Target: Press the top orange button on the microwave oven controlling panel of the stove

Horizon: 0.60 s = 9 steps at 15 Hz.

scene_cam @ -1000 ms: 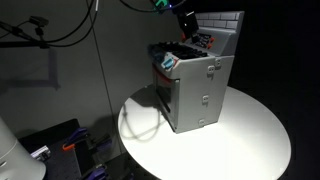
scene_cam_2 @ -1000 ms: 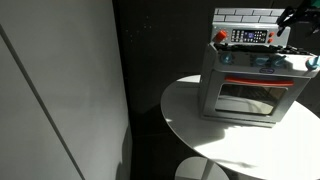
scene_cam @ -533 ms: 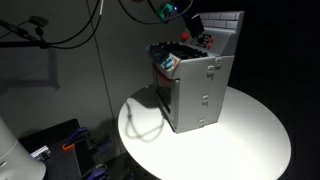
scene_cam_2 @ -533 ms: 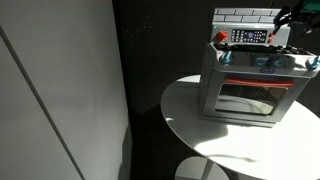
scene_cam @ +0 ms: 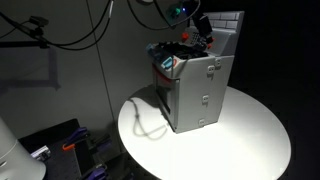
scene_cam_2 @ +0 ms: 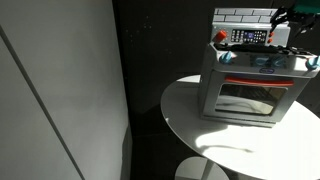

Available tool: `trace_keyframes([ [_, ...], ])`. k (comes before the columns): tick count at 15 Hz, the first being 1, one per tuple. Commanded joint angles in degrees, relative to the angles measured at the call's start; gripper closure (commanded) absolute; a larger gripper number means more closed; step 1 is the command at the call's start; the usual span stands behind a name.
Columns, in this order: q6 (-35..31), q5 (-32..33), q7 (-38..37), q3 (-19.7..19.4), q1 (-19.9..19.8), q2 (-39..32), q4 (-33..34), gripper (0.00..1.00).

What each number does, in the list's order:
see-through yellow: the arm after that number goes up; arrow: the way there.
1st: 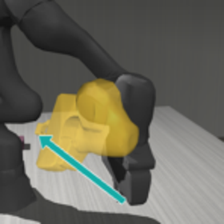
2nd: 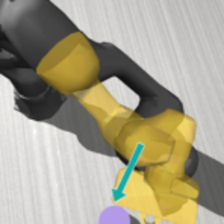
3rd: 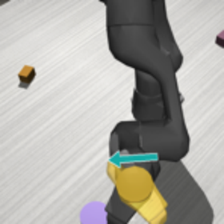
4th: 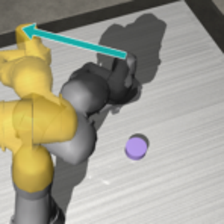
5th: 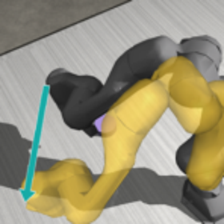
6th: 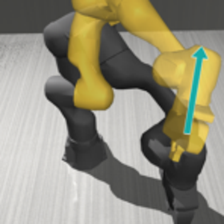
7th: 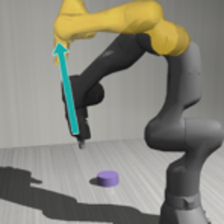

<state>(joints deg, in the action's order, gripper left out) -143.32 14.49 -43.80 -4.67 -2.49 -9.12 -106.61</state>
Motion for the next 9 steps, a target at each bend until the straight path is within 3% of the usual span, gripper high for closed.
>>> trace_keyframes([
  [1,0.7,1.9,-2.8,-1.9,1.5,-2.8,4.0,0.0],
  [9,2.6,2.4,-5.2,-4.2,3.0,-5.5,7.3,0.0],
])
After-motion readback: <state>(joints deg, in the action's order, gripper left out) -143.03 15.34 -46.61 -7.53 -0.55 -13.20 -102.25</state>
